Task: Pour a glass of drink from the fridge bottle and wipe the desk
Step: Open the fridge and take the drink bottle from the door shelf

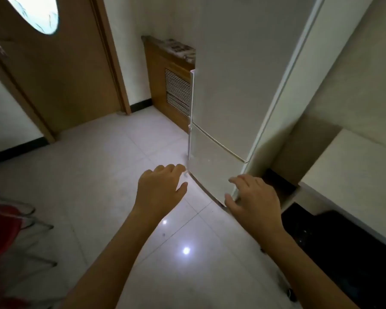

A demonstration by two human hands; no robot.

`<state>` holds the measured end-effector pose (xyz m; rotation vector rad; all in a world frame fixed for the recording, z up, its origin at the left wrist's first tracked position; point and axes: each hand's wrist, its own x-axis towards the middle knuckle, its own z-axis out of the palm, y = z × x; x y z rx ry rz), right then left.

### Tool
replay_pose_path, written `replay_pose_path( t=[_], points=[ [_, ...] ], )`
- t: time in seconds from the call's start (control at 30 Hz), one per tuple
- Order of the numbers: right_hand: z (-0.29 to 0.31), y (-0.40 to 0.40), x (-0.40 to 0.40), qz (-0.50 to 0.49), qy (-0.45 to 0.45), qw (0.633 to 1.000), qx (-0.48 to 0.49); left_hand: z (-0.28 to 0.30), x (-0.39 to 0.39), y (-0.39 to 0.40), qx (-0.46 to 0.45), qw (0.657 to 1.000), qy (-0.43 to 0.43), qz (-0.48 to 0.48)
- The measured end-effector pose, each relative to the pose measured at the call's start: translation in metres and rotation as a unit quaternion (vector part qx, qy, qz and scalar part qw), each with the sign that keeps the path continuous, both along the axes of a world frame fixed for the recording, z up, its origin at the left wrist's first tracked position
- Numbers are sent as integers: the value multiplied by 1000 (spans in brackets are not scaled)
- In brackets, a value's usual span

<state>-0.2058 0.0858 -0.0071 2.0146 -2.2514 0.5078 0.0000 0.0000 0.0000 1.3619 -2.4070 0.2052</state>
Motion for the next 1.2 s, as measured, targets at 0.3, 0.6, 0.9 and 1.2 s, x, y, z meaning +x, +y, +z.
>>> replay_pose_path(
  t=[0.3, 0.6, 0.9, 1.2],
  points=[
    [-5, -145, 73, 21, -15, 1000, 4, -11, 73, -116, -12, 999, 21, 43],
    [-20, -310, 95, 30, -43, 998, 22, -15, 97, -277, -8, 998, -19, 52],
    [-15, -454, 115, -9, -45, 999, -3, -6, 115, -440, -30, 998, -36, 34],
    [-16, -563, 124, -166, -25, 985, 24, -18, 83, -614, -9, 986, -14, -168]
  ],
)
